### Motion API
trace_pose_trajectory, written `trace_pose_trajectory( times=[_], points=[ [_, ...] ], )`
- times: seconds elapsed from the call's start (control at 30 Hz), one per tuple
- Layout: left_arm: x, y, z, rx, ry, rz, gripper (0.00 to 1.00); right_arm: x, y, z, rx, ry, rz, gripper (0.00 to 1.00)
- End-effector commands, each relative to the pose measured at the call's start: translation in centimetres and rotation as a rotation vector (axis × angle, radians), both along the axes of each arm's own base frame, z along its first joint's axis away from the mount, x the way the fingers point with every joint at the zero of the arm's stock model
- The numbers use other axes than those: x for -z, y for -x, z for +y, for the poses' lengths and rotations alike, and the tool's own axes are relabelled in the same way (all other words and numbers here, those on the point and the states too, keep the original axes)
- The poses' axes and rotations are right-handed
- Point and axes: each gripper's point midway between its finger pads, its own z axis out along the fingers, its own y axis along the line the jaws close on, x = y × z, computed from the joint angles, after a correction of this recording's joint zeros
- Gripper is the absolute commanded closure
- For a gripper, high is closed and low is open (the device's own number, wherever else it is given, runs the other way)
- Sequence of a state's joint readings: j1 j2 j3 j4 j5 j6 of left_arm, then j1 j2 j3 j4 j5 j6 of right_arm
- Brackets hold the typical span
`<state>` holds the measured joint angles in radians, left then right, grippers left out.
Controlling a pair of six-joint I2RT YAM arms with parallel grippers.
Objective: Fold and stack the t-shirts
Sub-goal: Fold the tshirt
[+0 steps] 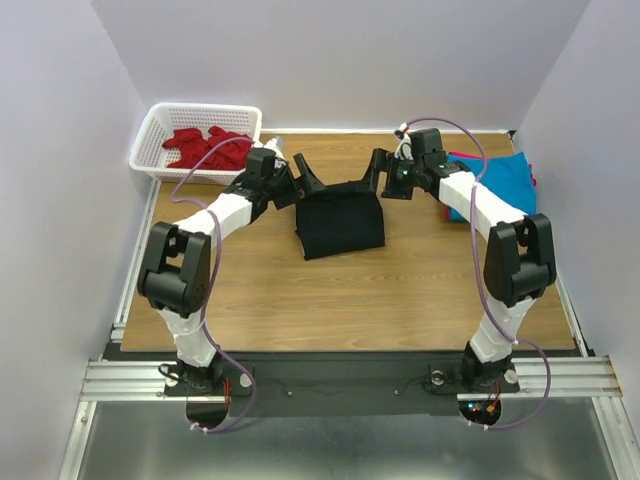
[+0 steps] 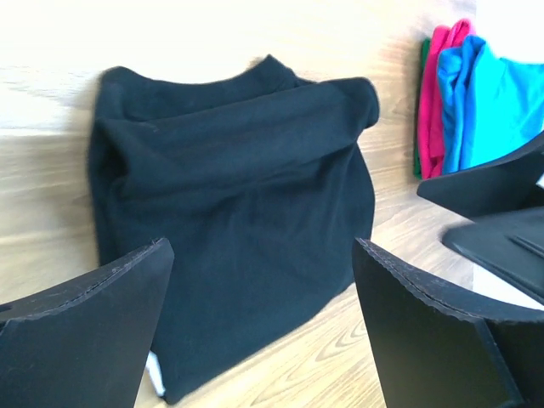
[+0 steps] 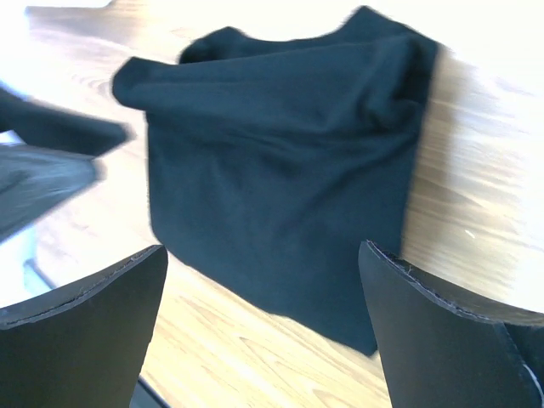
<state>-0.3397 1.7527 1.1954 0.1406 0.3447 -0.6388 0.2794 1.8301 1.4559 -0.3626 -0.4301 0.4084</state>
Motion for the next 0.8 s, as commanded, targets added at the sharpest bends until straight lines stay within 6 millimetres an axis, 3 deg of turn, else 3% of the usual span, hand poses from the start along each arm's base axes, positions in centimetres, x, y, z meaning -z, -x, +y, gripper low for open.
trace_pose_trajectory(
  times=[0.0,0.03,0.1,0.13,0.27,0.3,0.33,0.37,0.47,0.6,0.67,0.77],
  points=[
    [-1.4,-1.9,-2.0,0.062,0.056,-0.05,0.01,-0.4,-1.0,2.6,-0.077,-0.103,-0.009,0.0],
    [-2.0,-2.6,-2.2,0.063,0.061,-0.068,0.02,-0.1,-1.4,2.8,-0.078,-0.107,-0.004,0.0],
    [-0.8,-3.6,-2.5,0.061,0.052,-0.054,0.02,0.7,-2.7,3.6,-0.089,-0.132,0.0,0.0],
    [-1.2,-4.5,-2.5,0.05,0.05,-0.07,0.01,0.7,-3.3,3.9,-0.098,-0.143,-0.002,0.0],
    [1.8,-6.9,-2.1,0.001,0.029,-0.025,0.01,2.2,-7.0,4.9,-0.079,-0.163,0.005,0.0],
    [2.3,-7.1,-2.1,0.0,0.031,-0.015,0.01,1.2,-8.2,5.3,-0.074,-0.184,-0.016,0.0],
    [2.2,-7.8,-1.8,-0.008,0.037,-0.016,0.02,3.4,-8.7,5.4,-0.068,-0.181,0.021,0.0],
    [3.2,-8.0,-1.7,-0.014,0.033,-0.001,0.01,3.7,-9.2,5.4,-0.063,-0.187,0.028,0.0],
    [4.9,-8.6,-0.9,-0.037,0.023,0.029,0.02,7.2,-9.9,4.8,-0.013,-0.161,0.084,0.0],
    [6.9,-8.2,-0.1,-0.04,0.008,0.072,0.01,11.5,-9.2,3.8,0.013,-0.121,0.156,0.0],
    [7.7,-7.9,0.5,-0.052,0.001,0.091,0.02,12.7,-8.9,3.6,0.016,-0.12,0.185,0.0],
    [7.5,-7.6,0.9,-0.049,0.008,0.099,0.01,11.7,-9.2,3.7,0.006,-0.137,0.171,0.0]
  ],
)
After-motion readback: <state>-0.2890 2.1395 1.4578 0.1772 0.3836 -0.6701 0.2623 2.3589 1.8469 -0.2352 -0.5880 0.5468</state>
